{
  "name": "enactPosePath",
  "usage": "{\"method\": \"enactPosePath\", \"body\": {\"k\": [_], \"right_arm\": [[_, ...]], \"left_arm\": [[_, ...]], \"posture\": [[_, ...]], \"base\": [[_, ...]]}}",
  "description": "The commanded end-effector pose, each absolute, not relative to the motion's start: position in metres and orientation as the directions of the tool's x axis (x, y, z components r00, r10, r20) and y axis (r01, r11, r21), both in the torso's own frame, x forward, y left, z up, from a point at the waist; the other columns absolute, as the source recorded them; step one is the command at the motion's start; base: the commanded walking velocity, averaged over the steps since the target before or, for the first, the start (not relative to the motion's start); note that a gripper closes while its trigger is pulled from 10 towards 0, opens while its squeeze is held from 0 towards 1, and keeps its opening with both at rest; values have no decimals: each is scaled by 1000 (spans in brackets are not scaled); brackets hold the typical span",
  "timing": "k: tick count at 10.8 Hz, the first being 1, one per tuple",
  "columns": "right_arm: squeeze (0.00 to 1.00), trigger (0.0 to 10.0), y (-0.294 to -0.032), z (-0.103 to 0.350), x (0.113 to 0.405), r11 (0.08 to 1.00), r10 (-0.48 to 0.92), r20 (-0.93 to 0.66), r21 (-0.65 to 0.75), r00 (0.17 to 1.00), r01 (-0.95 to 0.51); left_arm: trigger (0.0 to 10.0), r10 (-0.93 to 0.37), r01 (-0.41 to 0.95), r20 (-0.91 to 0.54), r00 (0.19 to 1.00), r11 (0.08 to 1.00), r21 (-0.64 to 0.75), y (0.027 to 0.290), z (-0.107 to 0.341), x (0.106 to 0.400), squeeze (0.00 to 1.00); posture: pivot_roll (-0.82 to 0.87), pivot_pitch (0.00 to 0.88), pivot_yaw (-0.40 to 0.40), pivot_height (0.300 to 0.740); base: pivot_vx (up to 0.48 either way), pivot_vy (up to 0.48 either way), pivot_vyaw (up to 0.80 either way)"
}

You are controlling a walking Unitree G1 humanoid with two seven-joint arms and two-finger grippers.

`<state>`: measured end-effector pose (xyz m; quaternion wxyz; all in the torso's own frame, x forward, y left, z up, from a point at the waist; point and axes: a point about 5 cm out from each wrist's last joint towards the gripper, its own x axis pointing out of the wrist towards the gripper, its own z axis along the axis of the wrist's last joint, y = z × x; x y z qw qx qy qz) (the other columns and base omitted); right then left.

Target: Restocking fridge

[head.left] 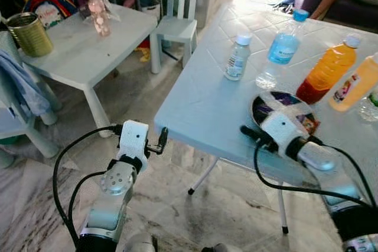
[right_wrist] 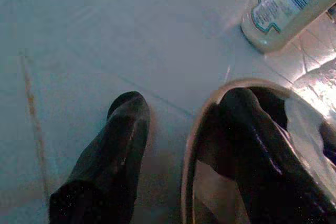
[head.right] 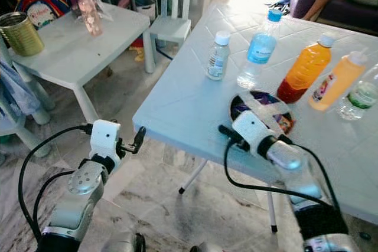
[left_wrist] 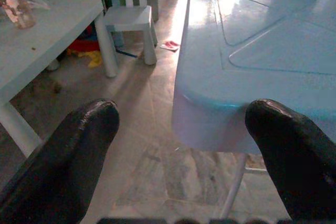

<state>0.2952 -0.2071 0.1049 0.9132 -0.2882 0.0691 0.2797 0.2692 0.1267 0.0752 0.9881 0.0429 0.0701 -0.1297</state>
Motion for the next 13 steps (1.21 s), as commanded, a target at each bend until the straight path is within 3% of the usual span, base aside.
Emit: {"method": "enactPosePath", "body": {"k": [1,5,7,8,9,13], "right_arm": [[0,10000,-209,103,293,694,456,-295,-473,840,-543],[0,10000,-205,94,302,797,370,-363,-350,855,-493],[0,10000,-204,93,305,805,368,-389,-322,845,-499],[0,6118,-206,92,305,802,359,-410,-324,838,-502],[0,0,-209,90,304,806,354,-434,-306,828,-506],[0,0,-210,81,286,762,430,-517,-232,740,-605]], "left_arm": [[10000,-251,267,-178,952,961,73,126,70,267,0],[10000,-271,289,-185,945,954,77,122,69,267,0],[10000,-273,291,-186,944,954,77,121,69,266,0],[10000,-270,288,-186,945,954,78,122,69,267,0],[10000,-269,287,-187,945,955,78,123,69,266,0],[10000,-278,298,-198,940,951,78,122,68,264,0]], "posture": [[96,55,-24,740],[93,55,-28,740],[98,55,-32,740],[98,55,-32,740],[99,58,-34,740],[98,59,-31,740]], "base": [[0,0,0],[0,0,0],[0,0,0],[0,0,0],[0,0,0],[0,0,0]]}}
